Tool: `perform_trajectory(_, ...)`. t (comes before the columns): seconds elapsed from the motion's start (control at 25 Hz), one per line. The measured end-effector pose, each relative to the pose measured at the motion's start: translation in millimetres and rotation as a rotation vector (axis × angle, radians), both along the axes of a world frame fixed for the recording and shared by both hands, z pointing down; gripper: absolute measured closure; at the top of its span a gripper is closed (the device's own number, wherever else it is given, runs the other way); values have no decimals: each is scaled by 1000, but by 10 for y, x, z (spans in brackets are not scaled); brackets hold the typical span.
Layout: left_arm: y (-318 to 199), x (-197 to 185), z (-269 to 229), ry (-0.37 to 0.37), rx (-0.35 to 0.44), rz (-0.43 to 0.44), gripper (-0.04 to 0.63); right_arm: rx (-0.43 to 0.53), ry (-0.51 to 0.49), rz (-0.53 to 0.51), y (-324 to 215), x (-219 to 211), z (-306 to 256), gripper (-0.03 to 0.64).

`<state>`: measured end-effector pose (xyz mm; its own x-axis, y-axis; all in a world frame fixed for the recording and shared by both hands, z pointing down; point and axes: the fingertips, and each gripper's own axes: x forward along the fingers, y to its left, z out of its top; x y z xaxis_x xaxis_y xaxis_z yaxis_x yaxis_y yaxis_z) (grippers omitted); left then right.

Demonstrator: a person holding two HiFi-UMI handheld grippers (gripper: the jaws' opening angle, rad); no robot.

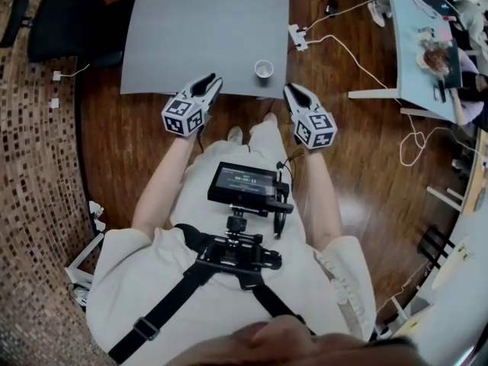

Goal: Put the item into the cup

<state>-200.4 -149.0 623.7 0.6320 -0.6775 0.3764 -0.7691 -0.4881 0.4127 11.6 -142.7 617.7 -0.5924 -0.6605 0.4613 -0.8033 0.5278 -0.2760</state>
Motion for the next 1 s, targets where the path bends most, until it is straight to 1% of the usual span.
perform_trajectory(0.12, 83, 5, -9, -32, 21, 15, 492, 12, -39, 6, 66, -1, -72, 529)
perform_trajectory(0.2, 166, 9, -1, -61, 27, 18, 492, -4, -60, 11, 162, 22, -33, 529)
perform_trajectory(0.36, 302, 89, -80, -75, 40, 0, 492, -44, -55, 7, 372, 149, 44, 514)
perform_trajectory(0.48, 361, 201, -148, -83, 43, -14, 492, -38, -43, 3, 459, 294, -12, 514)
perform_trajectory(0.64, 552, 407, -110, -109, 9, -40, 492, -41, -38, -5, 662, 529, -91, 514)
perform_trajectory(0.88, 887, 742, -155, -111, 5, -74, 492, -10, -28, -23, 940, 925, -316, 514)
perform_trajectory(1.0, 1122, 892, -154, -108, -3, -94, 492, -14, -25, -24, 1145, 1138, -318, 515)
